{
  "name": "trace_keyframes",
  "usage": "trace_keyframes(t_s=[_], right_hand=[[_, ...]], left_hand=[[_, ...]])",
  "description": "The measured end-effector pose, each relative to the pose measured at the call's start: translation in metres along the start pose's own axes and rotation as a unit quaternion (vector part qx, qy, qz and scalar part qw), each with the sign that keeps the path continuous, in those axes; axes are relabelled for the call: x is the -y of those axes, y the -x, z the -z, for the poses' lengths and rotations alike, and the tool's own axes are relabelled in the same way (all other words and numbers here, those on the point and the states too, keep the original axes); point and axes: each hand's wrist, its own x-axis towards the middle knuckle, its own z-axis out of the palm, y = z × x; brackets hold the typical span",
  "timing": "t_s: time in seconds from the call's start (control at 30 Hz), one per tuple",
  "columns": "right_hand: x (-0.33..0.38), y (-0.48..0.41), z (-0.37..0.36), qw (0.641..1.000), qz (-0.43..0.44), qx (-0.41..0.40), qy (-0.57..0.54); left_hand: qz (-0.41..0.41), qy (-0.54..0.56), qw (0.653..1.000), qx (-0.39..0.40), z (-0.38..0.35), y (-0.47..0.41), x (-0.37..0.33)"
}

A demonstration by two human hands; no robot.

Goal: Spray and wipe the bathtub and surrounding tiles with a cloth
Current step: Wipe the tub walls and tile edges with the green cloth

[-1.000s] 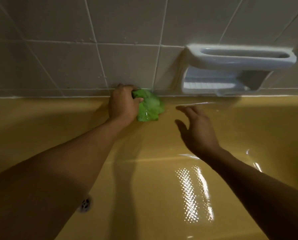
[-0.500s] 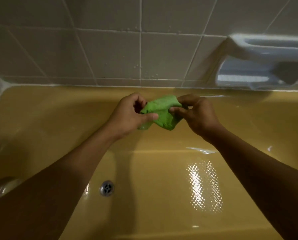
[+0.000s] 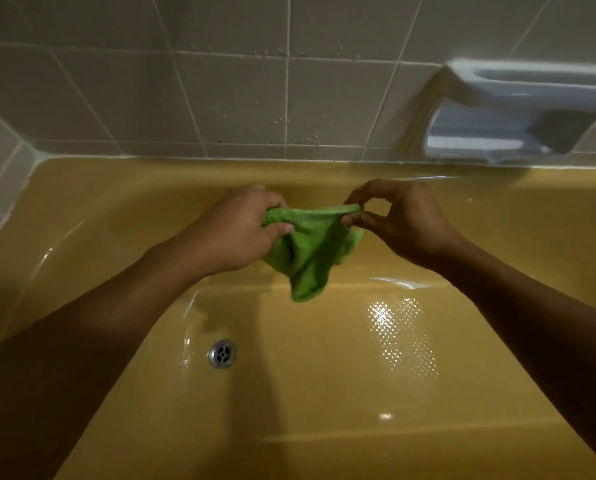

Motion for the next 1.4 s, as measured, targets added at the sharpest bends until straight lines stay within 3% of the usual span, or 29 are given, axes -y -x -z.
trace_keyframes(t_s=[0.13, 0.27, 0.33, 0.43, 0.5, 0.6, 0.67, 0.8, 0.9, 1.0, 1.1, 1.2, 1.3, 1.4], right_hand=[[0.005, 0.010, 0.006, 0.969, -0.092, 0.060, -0.221], [0.006, 0.023, 0.014, 0.930, -0.145, 0.143, -0.305], [0.007, 0.031, 0.011, 0.928, -0.159, 0.242, -0.235], [-0.001, 0.044, -0.004, 0.917, -0.134, 0.375, 0.000], [-0.014, 0.053, -0.010, 0.925, -0.161, 0.341, 0.050], [-0.031, 0.066, -0.004, 0.949, -0.211, 0.223, -0.065], [-0.037, 0.070, 0.001, 0.949, -0.219, 0.206, -0.090], [-0.043, 0.069, 0.007, 0.967, -0.197, 0.159, 0.040], [-0.048, 0.066, 0.019, 0.970, -0.204, 0.097, 0.085], [-0.043, 0.067, 0.026, 0.958, -0.252, 0.126, 0.056], [-0.018, 0.068, 0.023, 0.911, -0.328, 0.151, -0.201], [0.010, 0.064, 0.011, 0.861, -0.327, 0.161, -0.354], [0.031, 0.061, -0.005, 0.844, -0.308, 0.162, -0.409], [0.040, 0.061, -0.017, 0.854, -0.290, 0.130, -0.411]], left_hand=[[0.010, 0.016, 1.000, -0.003, 0.020, 0.003, -0.006], [0.031, 0.067, 0.997, 0.028, 0.039, 0.010, -0.017], [0.031, 0.081, 0.996, 0.027, 0.043, 0.013, -0.026], [0.049, 0.089, 0.994, -0.044, 0.054, 0.012, -0.033], [0.069, 0.082, 0.991, -0.081, 0.066, 0.011, -0.028], [0.082, -0.005, 0.994, -0.066, 0.076, 0.014, -0.010], [0.089, -0.047, 0.993, -0.061, 0.075, 0.020, 0.000], [0.090, -0.105, 0.989, -0.050, 0.070, 0.035, 0.014], [0.171, -0.062, 0.983, -0.020, 0.065, 0.041, 0.021], [0.276, 0.191, 0.942, 0.023, 0.050, 0.045, 0.023], [0.302, 0.385, 0.872, 0.016, 0.028, 0.046, 0.013], [0.313, 0.495, 0.810, 0.031, 0.008, 0.043, -0.014], [0.325, 0.569, 0.755, 0.028, -0.009, 0.035, -0.042], [0.344, 0.568, 0.747, 0.027, -0.024, 0.027, -0.060]])
